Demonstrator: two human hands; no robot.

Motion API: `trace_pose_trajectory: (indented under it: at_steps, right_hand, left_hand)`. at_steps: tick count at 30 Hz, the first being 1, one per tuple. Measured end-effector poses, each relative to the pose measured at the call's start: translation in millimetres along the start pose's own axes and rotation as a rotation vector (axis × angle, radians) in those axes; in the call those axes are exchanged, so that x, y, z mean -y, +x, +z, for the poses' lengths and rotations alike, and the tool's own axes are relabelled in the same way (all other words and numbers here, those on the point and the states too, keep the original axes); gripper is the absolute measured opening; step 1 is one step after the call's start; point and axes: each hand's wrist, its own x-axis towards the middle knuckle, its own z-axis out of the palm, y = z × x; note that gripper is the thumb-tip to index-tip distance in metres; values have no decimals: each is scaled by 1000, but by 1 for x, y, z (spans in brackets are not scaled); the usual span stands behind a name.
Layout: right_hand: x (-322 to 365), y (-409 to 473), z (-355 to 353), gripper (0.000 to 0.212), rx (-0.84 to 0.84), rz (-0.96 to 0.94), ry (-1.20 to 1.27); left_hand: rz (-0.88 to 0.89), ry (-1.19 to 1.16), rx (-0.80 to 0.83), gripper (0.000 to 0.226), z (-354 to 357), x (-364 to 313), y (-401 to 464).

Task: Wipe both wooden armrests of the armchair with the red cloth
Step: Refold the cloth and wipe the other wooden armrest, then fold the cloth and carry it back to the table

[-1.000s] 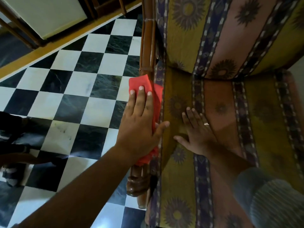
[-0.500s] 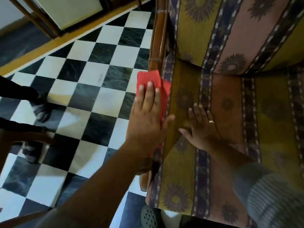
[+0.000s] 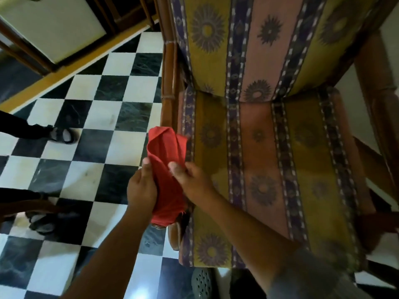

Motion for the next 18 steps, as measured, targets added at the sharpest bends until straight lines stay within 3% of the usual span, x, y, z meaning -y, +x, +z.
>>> trace_pose_trajectory:
  at_steps: [5,9,15,18]
  right_hand:
    - [13,-22,6,48,-46,23,56]
    - [12,-56,-25,13,-241,-6,185]
    - [-16,-160,-138,20,-492,112,225]
    - [-41,-218,-199,42,-667,141,350]
  left_hand:
    - [78,81,19,29,-8,-12,-16]
    - [105,24,220,8,2,-24,-56]
    - [247,179,497,20,93,-27,-154]
    - [386,317,626,18,156,-24,-216]
